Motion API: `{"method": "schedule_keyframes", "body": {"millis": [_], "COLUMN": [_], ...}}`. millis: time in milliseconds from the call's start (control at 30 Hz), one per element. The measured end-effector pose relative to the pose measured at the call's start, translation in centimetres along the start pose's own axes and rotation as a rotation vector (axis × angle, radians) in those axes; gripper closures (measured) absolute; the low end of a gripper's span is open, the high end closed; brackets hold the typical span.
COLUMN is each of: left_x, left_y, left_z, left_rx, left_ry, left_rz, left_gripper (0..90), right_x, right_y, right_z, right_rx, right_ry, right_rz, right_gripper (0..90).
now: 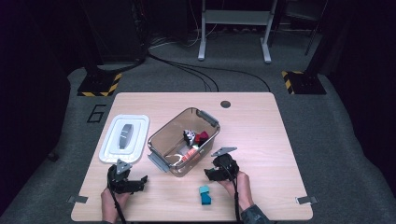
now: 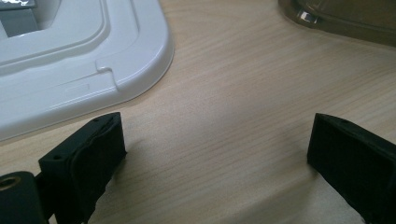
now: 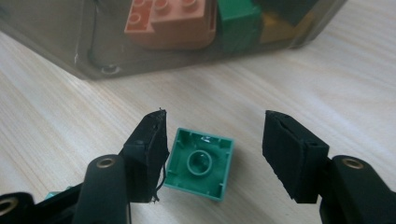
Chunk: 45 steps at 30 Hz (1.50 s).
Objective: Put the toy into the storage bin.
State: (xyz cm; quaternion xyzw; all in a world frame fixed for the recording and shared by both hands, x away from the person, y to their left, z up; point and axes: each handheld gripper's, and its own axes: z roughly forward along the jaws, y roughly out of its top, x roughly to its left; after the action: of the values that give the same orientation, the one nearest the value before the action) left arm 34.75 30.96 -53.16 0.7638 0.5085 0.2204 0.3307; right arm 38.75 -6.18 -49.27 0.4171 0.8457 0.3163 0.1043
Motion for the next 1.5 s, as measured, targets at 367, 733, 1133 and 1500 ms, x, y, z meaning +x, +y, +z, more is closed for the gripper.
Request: {"method": "schedule_keyframes", "body": {"millis": [367, 733, 1133, 1500], "left_x": [0.0, 0.0, 0.0, 0.1], "left_y": [0.0, 0.0, 0.0, 0.0], "left_z": [0.0, 0.0, 0.0, 0.0], "left_rx": [0.004, 0.005, 0.005, 0.005], "left_ry": [0.001, 0.000, -0.001, 0.001], "left_rz": [0.001, 0.011, 0.010, 0.011], "left_gripper": [4.2, 4.3, 4.3, 4.3], "right_x": [-0.9, -1.4, -3.9, -6.0], "right_y": [-0.7, -0.6, 0.2, 1.4], "right_z": [-0.1, -0.3, -1.7, -2.3], "right_rx": [0.050, 0.046, -0.025, -0.054], "right_ry": [-0.043, -0.047, -0.051, -0.088], "right_rz": [0.016, -0.003, 0.046, 0.046], "right_gripper": [50.1, 58.1, 58.3, 58.3]}}
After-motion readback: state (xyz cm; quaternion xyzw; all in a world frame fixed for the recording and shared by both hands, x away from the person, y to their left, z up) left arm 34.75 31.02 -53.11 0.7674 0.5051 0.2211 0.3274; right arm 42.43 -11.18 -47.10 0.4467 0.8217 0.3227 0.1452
